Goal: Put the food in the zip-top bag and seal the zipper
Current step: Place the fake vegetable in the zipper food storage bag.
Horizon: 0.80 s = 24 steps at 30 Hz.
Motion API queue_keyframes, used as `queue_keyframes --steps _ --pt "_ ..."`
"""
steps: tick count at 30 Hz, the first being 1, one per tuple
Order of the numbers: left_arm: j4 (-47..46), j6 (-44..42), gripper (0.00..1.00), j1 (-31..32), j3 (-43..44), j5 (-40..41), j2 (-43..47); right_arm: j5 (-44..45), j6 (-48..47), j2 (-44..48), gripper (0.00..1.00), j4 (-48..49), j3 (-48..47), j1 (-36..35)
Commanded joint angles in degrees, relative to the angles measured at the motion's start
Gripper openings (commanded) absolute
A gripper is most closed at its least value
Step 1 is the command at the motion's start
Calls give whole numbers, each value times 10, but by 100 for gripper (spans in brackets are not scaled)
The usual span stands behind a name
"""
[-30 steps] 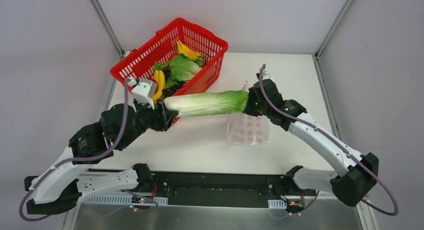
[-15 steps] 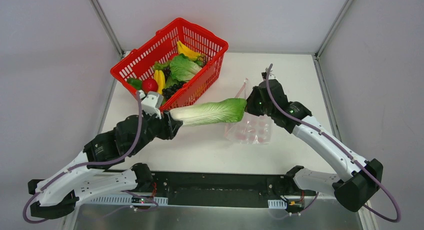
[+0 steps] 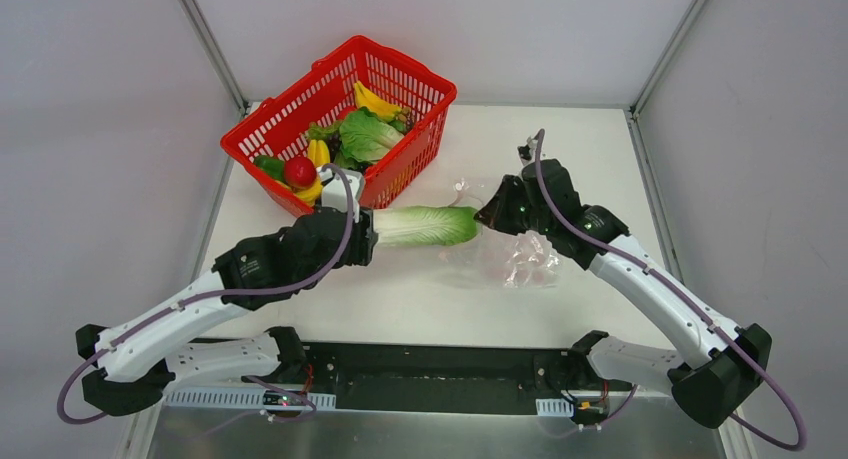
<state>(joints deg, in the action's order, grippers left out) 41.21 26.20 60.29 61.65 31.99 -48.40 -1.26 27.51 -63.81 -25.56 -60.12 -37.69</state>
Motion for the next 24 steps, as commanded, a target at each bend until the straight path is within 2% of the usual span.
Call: queue_keyframes --steps 1,8,11,15,20,24 --pt "-21 -16 0 -3 43 5 -20 -51 -13 7 0 22 -16 0" --pt "-125 -16 0 -3 39 -146 -33 -31 19 7 0 60 12 -1" --pt "-142 -7 0 -3 23 -152 -25 -21 22 7 0 60 12 0" --pt "-144 -2 0 -4 3 -107 13 -22 4 6 0 47 5 0" --pt "-187 8 0 -6 -39 -80 71 -141 -44 18 0 74 7 1" --pt "-204 -9 0 -21 -47 -146 64 -228 -89 33 0 88 10 1"
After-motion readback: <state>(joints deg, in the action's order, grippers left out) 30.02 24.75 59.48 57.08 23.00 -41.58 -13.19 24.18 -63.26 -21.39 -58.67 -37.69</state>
